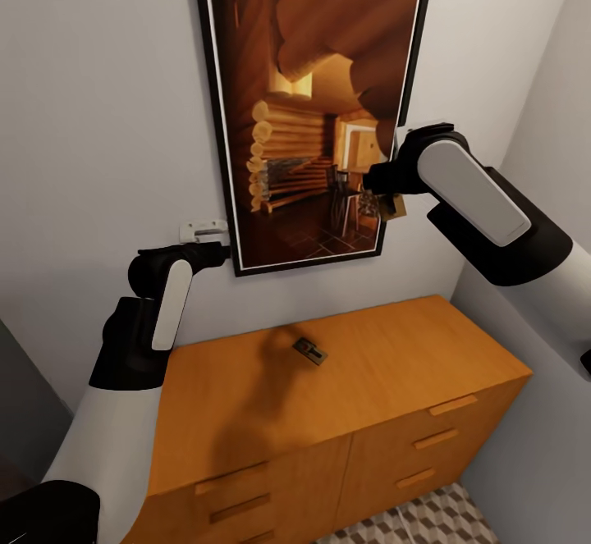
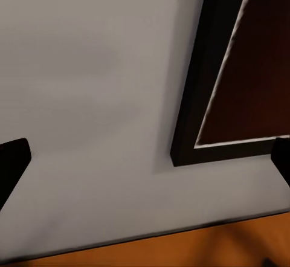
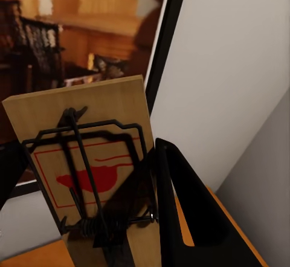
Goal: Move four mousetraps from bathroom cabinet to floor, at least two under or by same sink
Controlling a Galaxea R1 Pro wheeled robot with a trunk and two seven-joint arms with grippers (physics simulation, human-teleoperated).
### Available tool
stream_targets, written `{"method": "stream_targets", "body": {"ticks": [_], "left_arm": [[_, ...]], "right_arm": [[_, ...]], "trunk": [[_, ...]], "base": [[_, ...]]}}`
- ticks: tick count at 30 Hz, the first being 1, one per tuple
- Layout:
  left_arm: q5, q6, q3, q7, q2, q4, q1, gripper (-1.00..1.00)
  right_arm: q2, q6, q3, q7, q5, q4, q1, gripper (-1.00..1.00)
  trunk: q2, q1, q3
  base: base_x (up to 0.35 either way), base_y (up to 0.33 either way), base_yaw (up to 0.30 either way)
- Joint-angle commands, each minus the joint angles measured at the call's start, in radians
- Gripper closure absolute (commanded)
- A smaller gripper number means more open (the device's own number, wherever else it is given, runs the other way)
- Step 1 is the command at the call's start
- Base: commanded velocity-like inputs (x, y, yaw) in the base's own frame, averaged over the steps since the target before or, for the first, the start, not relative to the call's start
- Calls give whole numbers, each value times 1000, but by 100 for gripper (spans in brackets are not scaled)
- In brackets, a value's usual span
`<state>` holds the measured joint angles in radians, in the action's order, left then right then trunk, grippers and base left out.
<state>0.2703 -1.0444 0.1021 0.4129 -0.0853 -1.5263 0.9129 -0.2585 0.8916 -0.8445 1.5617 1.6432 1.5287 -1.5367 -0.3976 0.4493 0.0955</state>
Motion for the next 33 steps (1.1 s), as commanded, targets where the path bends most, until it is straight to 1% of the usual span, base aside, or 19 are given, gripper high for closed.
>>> {"method": "stream_targets", "body": {"ticks": [1,9,14,20,33], "left_arm": [[10,-3,1,10,0,-1,1,-100],[10,-3,1,10,-1,0,1,-100],[14,-3,1,10,0,0,1,-100],[16,-3,1,10,1,0,1,-100],[17,-3,1,10,0,-1,1,-100]], "right_arm": [[-1,6,-1,9,9,1,-2,100],[-2,6,0,9,9,1,-2,100],[-2,6,1,9,9,1,-2,100],[-3,6,1,9,9,2,-2,100],[-2,6,2,9,10,2,-2,100]], "trunk": [[-2,1,2],[-2,1,1],[-2,1,0],[-2,1,-4],[-2,1,-6]], "base": [[-17,-72,67],[-59,-83,24],[-67,-199,36],[-20,-177,120],[-3,-30,28]]}}
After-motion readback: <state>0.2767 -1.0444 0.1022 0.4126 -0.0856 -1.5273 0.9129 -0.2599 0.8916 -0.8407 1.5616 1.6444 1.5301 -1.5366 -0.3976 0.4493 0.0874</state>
